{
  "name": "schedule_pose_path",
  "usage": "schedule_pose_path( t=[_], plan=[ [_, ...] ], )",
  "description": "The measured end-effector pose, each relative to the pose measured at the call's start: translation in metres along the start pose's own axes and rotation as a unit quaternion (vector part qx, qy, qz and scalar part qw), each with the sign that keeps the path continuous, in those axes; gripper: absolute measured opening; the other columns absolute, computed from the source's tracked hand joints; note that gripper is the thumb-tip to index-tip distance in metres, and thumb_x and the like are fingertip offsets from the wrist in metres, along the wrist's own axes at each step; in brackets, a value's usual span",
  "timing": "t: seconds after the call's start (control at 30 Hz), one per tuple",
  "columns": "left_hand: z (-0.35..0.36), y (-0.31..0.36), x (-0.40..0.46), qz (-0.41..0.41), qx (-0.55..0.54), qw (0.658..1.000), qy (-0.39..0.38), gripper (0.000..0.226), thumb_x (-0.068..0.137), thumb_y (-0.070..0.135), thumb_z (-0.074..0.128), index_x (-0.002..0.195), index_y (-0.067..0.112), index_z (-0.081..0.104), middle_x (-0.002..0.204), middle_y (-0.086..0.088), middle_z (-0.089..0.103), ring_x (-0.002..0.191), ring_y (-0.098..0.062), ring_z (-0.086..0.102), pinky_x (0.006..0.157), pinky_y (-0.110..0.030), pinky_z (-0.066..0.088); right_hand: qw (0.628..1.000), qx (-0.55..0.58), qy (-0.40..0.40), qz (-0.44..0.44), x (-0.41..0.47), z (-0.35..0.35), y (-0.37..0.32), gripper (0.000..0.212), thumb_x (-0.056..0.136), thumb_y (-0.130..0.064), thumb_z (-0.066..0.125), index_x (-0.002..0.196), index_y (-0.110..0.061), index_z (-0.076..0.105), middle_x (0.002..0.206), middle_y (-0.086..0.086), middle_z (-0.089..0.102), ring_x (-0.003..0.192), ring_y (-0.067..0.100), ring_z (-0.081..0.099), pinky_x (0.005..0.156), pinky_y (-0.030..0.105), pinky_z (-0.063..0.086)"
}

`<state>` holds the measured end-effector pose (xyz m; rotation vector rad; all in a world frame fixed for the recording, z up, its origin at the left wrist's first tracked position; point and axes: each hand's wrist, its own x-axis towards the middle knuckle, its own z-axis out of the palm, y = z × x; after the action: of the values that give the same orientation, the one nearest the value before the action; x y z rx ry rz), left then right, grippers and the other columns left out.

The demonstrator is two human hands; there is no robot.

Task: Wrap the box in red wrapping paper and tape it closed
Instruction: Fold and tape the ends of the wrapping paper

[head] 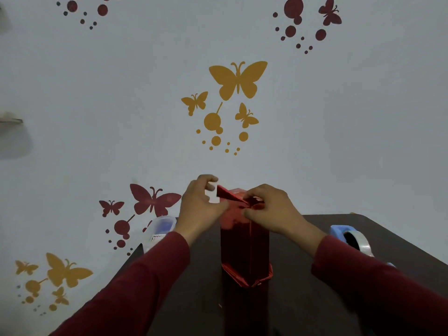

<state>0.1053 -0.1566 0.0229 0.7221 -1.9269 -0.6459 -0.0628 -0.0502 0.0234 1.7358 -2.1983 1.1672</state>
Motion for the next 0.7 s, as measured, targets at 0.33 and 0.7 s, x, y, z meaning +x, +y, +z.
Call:
schedule_pose_path(
  t=[0.33,0.7],
  plan=[
    [-0.008,0.041,0.067,0.147,0.093,0.954,-0.243,0.011,0.082,0.029,0.086,0.092,0.024,0.083,0.082,0.008,0.078,0.08,-0.006,0.072,0.079,-0.025,0.057,0.973,0.219,-0.013,0.067,-0.004,-0.011,0.016,0.038,0.084,-0.005,0.068,0.1,-0.037,0.078,0.106,-0.014,0.074,0.096,-0.001,0.067,0.071,0.006,0.046],
    [-0.016,0.045,0.072,0.113,0.127,0.943,-0.285,0.062,0.063,0.055,0.092,0.118,0.034,0.074,0.102,0.017,0.075,0.093,-0.004,0.069,0.089,-0.026,0.055,0.962,0.262,-0.007,0.076,0.0,-0.002,0.026,0.04,0.081,-0.004,0.066,0.106,-0.03,0.082,0.106,-0.01,0.078,0.105,0.01,0.069,0.09,0.023,0.051]
  ],
)
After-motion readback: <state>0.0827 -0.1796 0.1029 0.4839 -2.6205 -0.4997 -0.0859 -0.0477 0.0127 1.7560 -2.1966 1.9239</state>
